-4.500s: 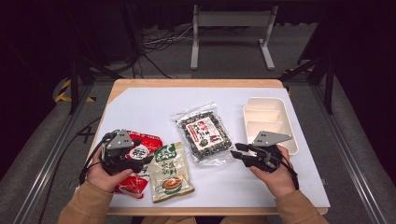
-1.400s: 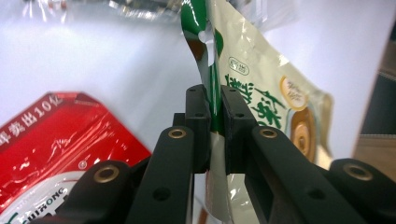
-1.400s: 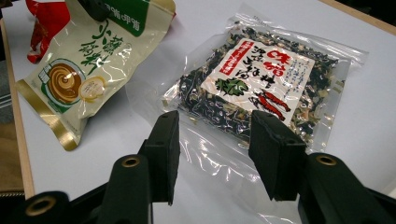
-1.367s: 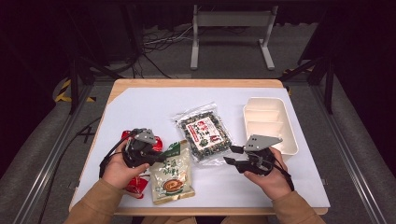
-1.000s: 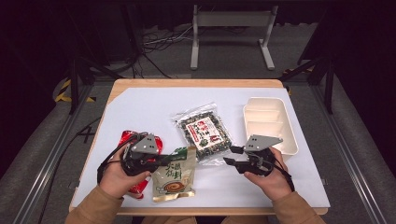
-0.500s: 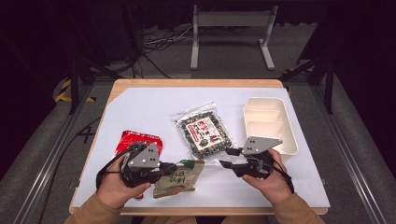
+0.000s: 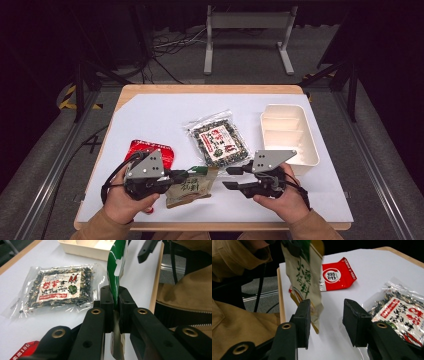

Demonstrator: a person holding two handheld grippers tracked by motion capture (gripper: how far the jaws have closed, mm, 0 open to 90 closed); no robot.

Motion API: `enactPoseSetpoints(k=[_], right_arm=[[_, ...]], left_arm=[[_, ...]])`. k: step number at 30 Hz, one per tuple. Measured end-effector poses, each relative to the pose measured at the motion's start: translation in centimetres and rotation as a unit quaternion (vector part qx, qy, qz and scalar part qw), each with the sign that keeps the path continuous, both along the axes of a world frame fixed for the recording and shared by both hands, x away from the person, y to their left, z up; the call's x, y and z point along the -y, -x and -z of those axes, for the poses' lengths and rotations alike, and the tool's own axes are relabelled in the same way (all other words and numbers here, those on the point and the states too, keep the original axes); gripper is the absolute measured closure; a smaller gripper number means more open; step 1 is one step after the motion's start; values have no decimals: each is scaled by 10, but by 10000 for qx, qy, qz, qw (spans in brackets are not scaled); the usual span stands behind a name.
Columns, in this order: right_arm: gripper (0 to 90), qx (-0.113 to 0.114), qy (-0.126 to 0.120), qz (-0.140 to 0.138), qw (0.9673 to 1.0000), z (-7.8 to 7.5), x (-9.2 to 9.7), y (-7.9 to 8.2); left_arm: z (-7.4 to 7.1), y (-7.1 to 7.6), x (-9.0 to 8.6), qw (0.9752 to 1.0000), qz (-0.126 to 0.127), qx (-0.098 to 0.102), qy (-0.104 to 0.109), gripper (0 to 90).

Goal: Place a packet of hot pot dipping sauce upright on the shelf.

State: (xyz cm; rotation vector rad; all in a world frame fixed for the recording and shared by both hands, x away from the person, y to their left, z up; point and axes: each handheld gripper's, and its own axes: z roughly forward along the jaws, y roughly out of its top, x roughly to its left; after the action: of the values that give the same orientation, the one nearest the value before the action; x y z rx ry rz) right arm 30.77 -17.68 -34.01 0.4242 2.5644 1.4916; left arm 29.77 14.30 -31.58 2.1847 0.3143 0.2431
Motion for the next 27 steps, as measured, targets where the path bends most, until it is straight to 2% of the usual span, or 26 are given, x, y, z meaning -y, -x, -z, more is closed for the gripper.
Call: enactPoseSetpoints(k=[3, 8, 10, 13, 20, 21, 22, 23, 27], right_arm=[[573, 76, -2, -96, 9999, -5, -8, 1], [576, 126, 22, -217, 9997, -9, -18, 2], [604, 132, 34, -249, 9996, -10, -20, 2], [690, 180, 210, -384, 9989, -14, -28, 3], [706, 165, 490, -451, 9976, -16, -37, 1], [711, 170, 573, -500, 9970, -17, -39, 0], [727, 201, 776, -568, 9952, -18, -43, 0], [727, 201, 776, -568, 9952, -18, -43, 0], [787, 321, 1156, -676, 9905, -26, -51, -1]], left_arm=[[1, -1, 2, 10000, 17, -48, 81, 849], [3, -1, 7, 9999, 111, -70, 76, 848], [4, -1, 8, 9999, 132, -73, 69, 848], [4, 0, 11, 9998, 189, -63, 62, 848], [5, 1, 13, 9997, 246, -67, 29, 846], [5, 1, 14, 9997, 249, -66, 18, 846], [6, 1, 14, 9996, 261, -59, 1, 846], [6, 1, 14, 9996, 261, -59, 1, 846], [6, 2, 14, 9996, 278, -55, -4, 846]])
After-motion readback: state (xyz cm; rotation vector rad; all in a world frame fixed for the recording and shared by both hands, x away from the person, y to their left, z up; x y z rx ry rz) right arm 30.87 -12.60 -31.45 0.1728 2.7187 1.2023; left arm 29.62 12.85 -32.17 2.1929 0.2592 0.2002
